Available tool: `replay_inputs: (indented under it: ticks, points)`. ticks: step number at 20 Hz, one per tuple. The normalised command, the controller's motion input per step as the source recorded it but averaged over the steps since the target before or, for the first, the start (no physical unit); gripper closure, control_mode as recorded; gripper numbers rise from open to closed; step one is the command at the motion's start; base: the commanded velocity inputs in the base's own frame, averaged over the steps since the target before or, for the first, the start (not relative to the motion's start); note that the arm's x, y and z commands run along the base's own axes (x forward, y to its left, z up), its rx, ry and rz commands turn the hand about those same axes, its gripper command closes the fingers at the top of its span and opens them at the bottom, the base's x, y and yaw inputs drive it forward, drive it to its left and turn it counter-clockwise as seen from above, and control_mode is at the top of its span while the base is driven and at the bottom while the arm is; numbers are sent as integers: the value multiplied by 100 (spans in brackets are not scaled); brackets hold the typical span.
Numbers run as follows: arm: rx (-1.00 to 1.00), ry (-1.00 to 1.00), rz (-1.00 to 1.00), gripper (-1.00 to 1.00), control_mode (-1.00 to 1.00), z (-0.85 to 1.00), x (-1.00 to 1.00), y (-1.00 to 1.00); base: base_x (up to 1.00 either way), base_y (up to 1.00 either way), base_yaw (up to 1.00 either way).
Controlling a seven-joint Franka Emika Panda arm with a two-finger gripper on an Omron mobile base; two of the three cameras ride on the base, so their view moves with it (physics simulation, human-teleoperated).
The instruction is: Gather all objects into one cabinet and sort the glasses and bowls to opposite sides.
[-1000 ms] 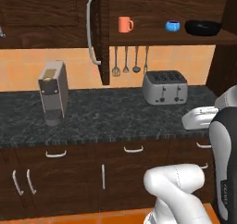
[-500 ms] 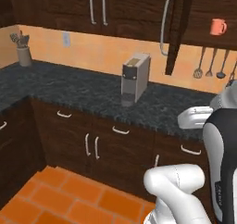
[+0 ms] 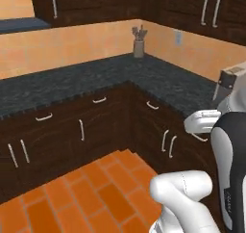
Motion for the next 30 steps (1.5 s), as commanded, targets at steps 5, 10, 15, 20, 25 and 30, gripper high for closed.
replay_inputs:
  ticks: [5, 10, 15, 20, 25, 30]
  points:
    - [0, 0, 0, -100, 100, 0, 0, 0, 0, 43, 77]
    - [0, 0, 0, -100, 100, 0, 0, 0, 7, 31, 69]
    - [0, 0, 0, -100, 100, 0, 0, 0, 16, 6, 72]
    - [0, 0, 0, -100, 100, 0, 0, 0, 29, 0, 69]
    - [0, 0, 0, -100, 100, 0, 0, 0, 42, 0, 77]
    - [0, 0, 0, -100, 100, 0, 0, 0, 25, -19, 63]
